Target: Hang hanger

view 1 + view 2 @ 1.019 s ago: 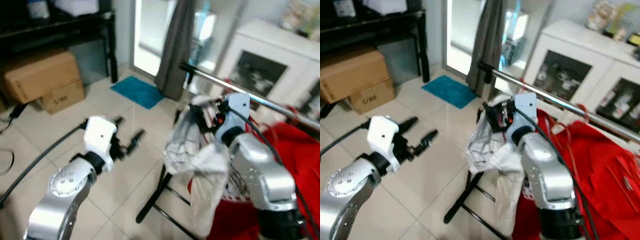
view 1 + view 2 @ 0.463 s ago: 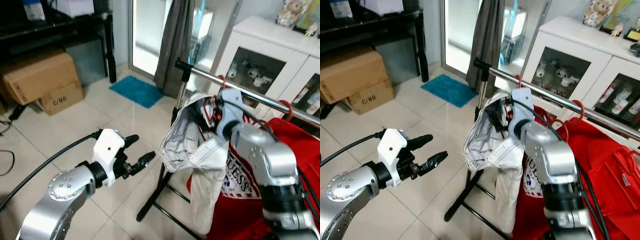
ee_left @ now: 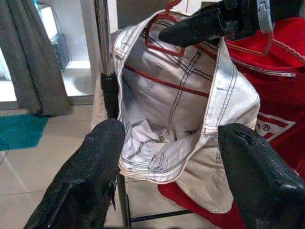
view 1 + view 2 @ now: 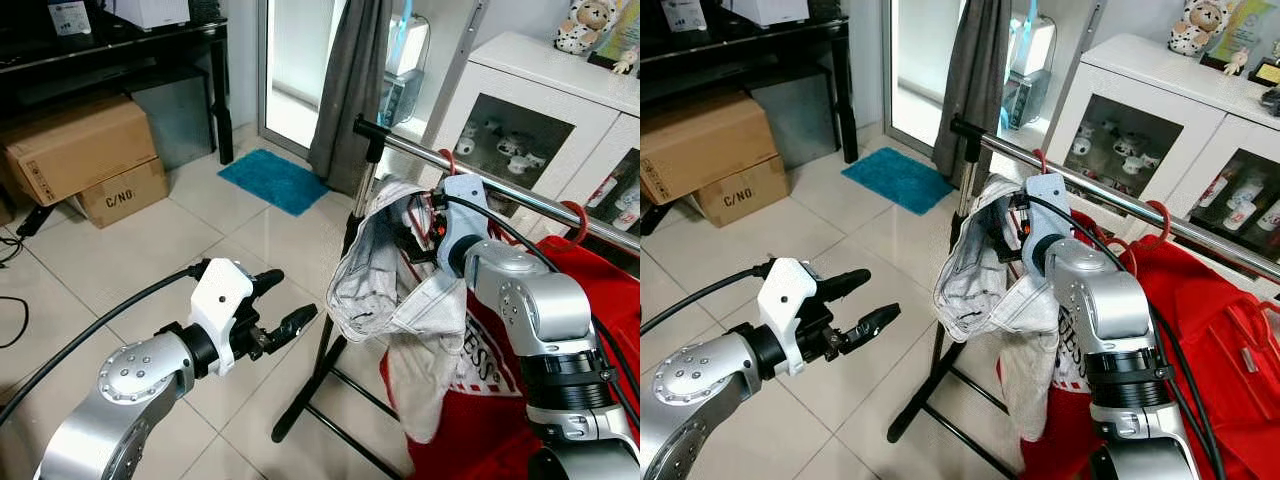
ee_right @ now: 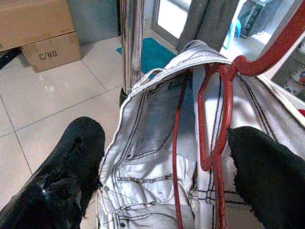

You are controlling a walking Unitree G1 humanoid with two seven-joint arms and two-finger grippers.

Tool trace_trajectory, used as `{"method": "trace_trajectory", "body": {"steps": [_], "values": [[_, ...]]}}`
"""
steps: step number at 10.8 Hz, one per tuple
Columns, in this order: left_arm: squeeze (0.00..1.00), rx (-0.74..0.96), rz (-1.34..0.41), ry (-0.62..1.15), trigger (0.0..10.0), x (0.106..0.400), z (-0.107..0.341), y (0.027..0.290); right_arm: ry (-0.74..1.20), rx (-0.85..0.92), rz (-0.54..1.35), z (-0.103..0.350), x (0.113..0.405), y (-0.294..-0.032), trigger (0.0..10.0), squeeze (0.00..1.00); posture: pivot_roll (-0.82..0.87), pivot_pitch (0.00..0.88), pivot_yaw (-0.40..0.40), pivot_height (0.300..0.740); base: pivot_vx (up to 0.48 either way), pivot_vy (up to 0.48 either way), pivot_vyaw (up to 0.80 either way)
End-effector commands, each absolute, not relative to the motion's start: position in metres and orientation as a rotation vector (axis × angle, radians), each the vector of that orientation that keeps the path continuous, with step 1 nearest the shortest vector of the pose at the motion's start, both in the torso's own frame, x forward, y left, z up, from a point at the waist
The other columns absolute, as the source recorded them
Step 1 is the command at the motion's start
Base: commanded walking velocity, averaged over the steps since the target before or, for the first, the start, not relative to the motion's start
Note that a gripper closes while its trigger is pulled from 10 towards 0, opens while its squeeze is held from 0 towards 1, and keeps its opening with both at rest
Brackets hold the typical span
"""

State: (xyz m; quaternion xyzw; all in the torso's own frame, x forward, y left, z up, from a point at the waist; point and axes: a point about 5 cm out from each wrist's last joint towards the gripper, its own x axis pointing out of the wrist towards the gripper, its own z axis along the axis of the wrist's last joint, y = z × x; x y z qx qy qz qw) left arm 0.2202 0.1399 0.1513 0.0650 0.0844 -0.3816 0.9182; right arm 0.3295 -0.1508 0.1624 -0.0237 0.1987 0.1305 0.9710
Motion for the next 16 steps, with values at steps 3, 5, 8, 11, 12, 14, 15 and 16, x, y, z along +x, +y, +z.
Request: {"method": "trace_trajectory", "body": {"steps": [3, 5, 8, 11, 12, 14, 15, 16], "values": [[0.0, 0.134, -0.801, 0.17, 10.0, 0.219, 0.153, 0.135, 0.385, -0.077, 0.222, 0.173, 0.327, -0.157, 10.0, 0.0, -0.02, 0.0, -0.12, 0.74, 0.0, 0.0, 0.0], [0.0, 0.145, -0.806, 0.182, 10.0, 0.218, 0.15, 0.136, 0.378, -0.122, 0.185, 0.176, 0.327, -0.159, 10.0, 0.0, -0.03, 0.0, -0.121, 0.74, 0.0, 0.0, 0.0], [0.0, 0.139, -0.806, 0.176, 10.0, 0.217, 0.15, 0.133, 0.403, -0.121, 0.198, 0.172, 0.325, -0.159, 10.0, 0.0, -0.02, 0.0, -0.134, 0.74, 0.0, 0.0, 0.0], [0.0, 0.136, -0.809, 0.168, 10.0, 0.218, 0.151, 0.13, 0.425, -0.11, 0.207, 0.162, 0.324, -0.149, 10.0, 0.0, -0.03, 0.0, -0.128, 0.74, 0.0, 0.0, 0.0], [0.0, 0.135, -0.816, 0.167, 10.0, 0.219, 0.151, 0.128, 0.434, -0.106, 0.195, 0.157, 0.329, -0.149, 10.0, 0.0, -0.03, 0.0, -0.124, 0.74, 0.0, 0.0, 0.0], [0.0, 0.14, -0.818, 0.166, 10.0, 0.219, 0.15, 0.127, 0.47, -0.103, 0.184, 0.147, 0.333, -0.149, 8.2, 0.0, -0.02, 0.0, -0.131, 0.74, 0.0, 0.0, 0.0], [0.0, 0.139, -0.811, 0.165, 10.0, 0.218, 0.151, 0.128, 0.48, -0.09, 0.178, 0.144, 0.335, -0.15, 4.7, 0.0, -0.01, 0.0, -0.14, 0.74, 0.0, 0.0, 0.0], [0.0, 0.14, -0.81, 0.167, 10.0, 0.217, 0.15, 0.129, 0.481, -0.076, 0.165, 0.141, 0.338, -0.15, 3.9, 0.0, -0.01, 0.0, -0.14, 0.74, 0.0, 0.0, 0.0]]}}
